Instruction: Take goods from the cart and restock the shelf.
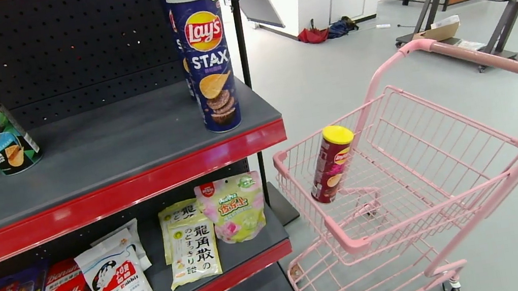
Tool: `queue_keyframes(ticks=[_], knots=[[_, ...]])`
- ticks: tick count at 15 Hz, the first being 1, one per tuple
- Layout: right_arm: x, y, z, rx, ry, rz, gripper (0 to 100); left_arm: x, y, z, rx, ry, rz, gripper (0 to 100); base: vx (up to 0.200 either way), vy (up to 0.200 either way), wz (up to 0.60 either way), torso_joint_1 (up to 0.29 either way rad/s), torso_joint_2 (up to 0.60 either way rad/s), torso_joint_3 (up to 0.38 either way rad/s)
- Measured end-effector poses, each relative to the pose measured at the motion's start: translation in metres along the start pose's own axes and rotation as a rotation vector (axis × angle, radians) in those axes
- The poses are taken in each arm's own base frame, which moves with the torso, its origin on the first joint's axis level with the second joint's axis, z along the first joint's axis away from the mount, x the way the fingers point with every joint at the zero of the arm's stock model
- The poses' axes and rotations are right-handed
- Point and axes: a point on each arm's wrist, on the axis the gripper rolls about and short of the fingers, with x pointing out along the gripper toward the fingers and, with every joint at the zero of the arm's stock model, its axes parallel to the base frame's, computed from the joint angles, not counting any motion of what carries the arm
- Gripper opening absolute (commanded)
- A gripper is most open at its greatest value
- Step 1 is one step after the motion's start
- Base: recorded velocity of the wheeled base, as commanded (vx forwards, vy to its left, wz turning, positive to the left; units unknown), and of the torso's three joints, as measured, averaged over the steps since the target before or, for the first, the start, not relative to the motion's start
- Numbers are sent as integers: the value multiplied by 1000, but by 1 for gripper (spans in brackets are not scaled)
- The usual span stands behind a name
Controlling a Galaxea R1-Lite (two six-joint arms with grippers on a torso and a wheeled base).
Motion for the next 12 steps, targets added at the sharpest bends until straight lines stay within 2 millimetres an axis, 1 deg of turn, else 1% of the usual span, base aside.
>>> queue_keyframes(ticks=[5, 8, 12], knots=[[-2, 0, -4, 0, -3, 7, 0, 0, 0, 0, -2, 0, 0, 100, 0, 0, 0, 183, -547, -353], [-1, 1, -6, -2, 5, 13, 0, 0, 0, 0, -1, 1, 0, 100, 0, 0, 0, 232, -598, -372], [1, 1, -6, -5, 9, 17, 0, 0, 0, 0, 0, 0, 0, 100, 0, 0, 0, 178, -449, -271]])
